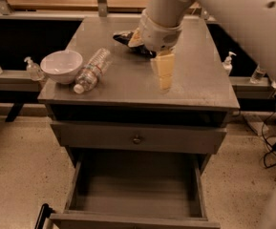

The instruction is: Place water bottle into middle drawer

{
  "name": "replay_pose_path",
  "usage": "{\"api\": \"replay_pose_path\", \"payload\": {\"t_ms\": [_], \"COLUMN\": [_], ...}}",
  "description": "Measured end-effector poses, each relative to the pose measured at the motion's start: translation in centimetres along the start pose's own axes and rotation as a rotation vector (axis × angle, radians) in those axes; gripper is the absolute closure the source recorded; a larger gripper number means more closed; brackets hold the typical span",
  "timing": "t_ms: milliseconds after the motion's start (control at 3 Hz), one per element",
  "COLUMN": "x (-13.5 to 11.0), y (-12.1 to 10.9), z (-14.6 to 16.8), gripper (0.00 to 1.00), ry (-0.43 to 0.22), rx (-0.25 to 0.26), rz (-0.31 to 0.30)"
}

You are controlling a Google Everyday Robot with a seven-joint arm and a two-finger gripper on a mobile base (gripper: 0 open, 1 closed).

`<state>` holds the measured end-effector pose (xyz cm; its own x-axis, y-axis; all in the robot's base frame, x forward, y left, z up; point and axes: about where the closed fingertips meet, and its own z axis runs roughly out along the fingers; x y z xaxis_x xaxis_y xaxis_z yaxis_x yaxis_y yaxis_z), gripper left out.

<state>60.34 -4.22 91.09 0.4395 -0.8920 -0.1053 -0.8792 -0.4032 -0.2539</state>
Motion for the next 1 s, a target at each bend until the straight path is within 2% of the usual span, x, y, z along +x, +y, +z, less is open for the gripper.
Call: {"api": "replay_pose_path", "payload": {"t_ms": [333,667,1000], "x": [-3.6,-8.0,-8.0], "y": [-5.5,-10.2,-10.2], "z": [3.2,5.1,5.2], "gripper": [0.0,0.0,0.0], "ry": [-0.033,-0.003,-0.003], "rx": [0.011,0.055,0.055], "rz": [-0.183,-0.3,-0.3]}}
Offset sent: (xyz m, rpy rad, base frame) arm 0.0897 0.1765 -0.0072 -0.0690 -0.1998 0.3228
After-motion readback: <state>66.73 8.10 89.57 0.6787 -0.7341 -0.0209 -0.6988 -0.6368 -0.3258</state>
